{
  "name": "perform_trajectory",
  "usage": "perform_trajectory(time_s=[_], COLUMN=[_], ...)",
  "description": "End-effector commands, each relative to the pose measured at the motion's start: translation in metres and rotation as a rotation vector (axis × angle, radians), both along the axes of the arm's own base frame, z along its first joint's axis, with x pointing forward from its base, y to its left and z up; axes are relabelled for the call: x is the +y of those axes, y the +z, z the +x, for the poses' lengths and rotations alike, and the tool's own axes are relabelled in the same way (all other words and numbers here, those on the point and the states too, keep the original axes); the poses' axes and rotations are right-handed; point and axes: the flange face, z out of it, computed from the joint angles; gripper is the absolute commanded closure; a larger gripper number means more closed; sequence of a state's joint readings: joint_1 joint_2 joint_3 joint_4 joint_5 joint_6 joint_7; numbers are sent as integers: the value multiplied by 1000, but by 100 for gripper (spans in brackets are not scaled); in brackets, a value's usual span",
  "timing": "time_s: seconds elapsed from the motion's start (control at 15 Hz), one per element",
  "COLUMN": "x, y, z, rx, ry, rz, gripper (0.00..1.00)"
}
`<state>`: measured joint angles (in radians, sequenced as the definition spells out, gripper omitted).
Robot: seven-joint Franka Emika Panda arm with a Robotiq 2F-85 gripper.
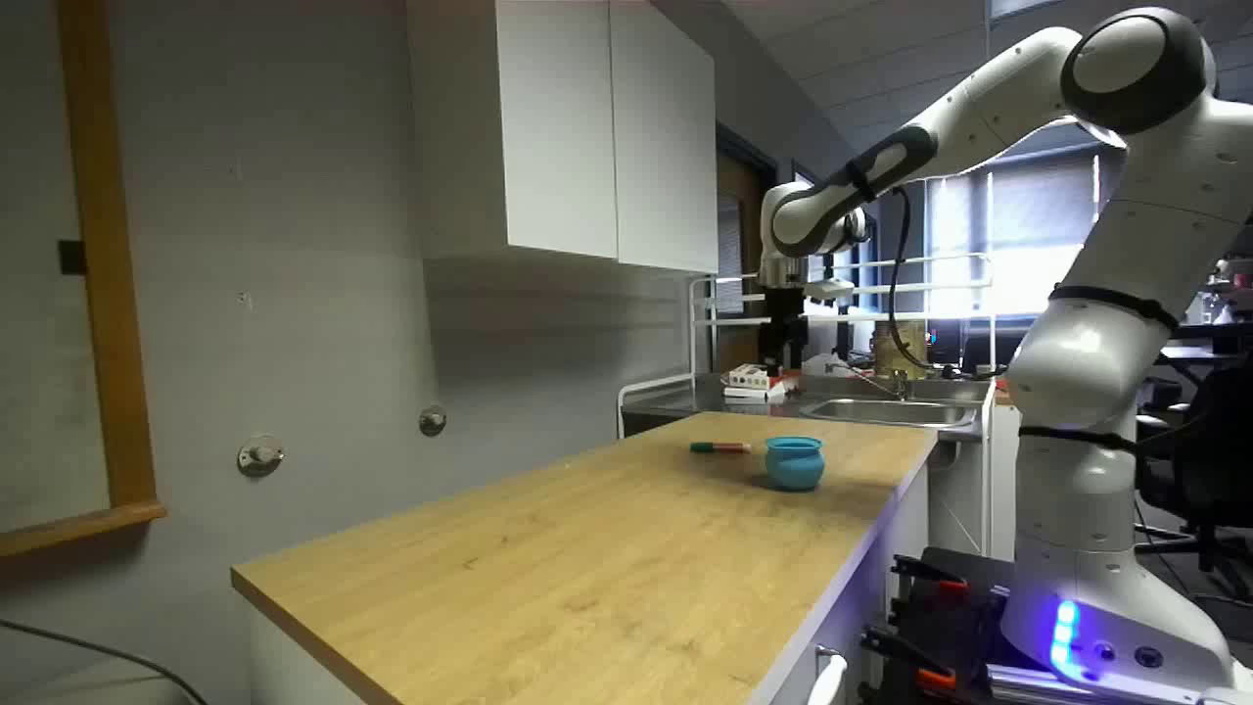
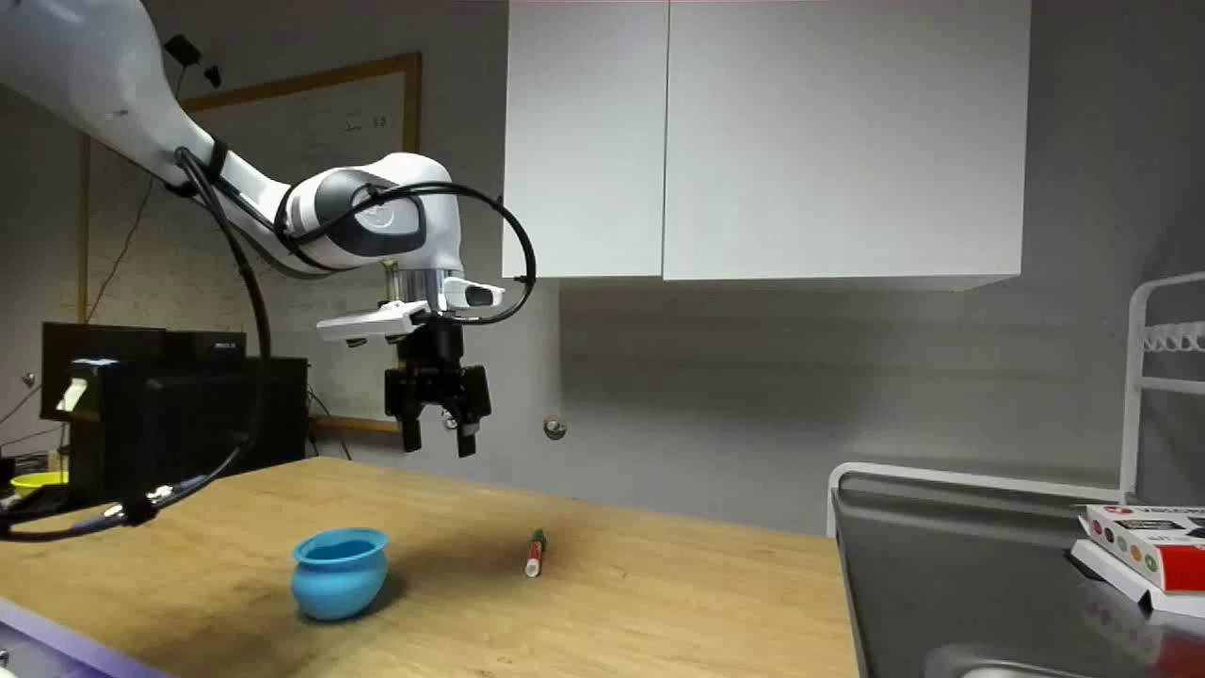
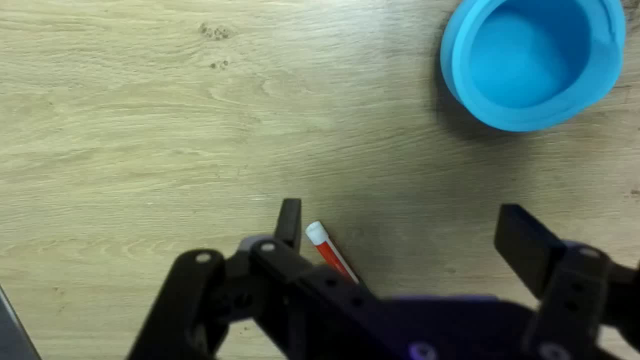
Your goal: Put the marker in the blue object
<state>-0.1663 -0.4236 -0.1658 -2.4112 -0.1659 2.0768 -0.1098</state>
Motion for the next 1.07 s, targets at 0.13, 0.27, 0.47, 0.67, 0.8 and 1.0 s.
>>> perform_trajectory(time_s=[0.13,0.27,0.47,0.67,0.8,1.0], x=[0,0,0,0,0,-2], y=[1,1,1,1,1,0], z=[0,0,0,0,0,6], rx=[1,1,1,1,1,4], ry=[0,0,0,0,0,-8], rz=[0,0,0,0,0,-10], gripper=[0,0,0,0,0,0])
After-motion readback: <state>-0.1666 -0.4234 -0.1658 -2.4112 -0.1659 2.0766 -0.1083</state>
